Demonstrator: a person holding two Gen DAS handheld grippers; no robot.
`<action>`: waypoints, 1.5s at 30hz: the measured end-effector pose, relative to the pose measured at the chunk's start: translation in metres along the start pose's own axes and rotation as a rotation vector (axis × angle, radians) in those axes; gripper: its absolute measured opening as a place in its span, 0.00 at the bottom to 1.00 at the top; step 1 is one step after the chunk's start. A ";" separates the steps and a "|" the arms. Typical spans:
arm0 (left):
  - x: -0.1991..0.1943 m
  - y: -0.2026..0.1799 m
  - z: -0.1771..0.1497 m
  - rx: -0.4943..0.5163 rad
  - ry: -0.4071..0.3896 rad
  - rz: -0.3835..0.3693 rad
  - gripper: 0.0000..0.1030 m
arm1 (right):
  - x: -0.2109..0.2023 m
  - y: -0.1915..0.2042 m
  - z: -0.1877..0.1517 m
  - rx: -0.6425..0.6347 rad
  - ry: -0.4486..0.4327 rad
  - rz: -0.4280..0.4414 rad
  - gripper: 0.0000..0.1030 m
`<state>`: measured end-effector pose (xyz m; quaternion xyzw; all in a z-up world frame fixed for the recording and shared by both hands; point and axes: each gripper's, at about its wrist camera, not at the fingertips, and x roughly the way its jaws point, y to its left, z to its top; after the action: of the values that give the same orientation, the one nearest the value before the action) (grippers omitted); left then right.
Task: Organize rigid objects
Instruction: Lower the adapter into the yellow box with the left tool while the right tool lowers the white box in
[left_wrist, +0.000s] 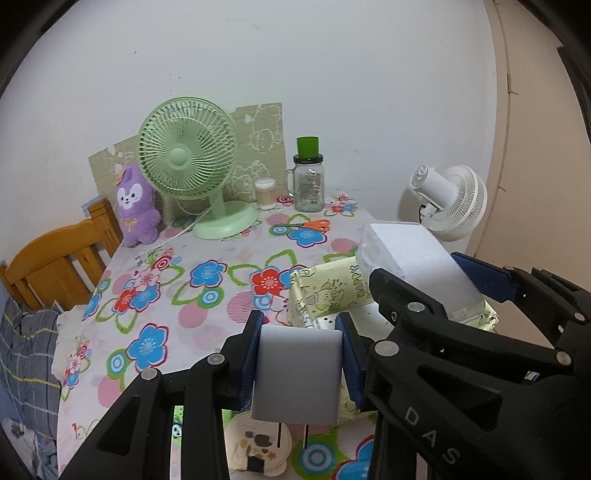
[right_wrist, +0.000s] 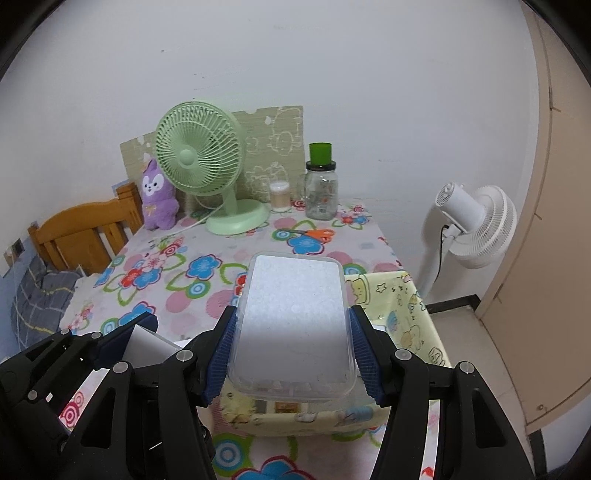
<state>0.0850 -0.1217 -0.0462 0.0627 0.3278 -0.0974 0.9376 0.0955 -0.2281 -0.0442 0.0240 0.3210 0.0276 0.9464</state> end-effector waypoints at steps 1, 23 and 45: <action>0.002 -0.002 0.001 0.002 0.002 -0.002 0.39 | 0.002 -0.003 0.000 0.002 0.003 -0.002 0.60; 0.066 -0.042 0.018 0.053 0.060 -0.045 0.39 | 0.056 -0.056 0.005 0.062 0.064 -0.061 0.60; 0.110 -0.059 0.013 0.076 0.184 -0.007 0.40 | 0.107 -0.083 -0.008 0.119 0.172 -0.030 0.62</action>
<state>0.1637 -0.1965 -0.1083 0.1056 0.4090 -0.1068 0.9001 0.1780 -0.3032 -0.1206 0.0730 0.4027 -0.0040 0.9124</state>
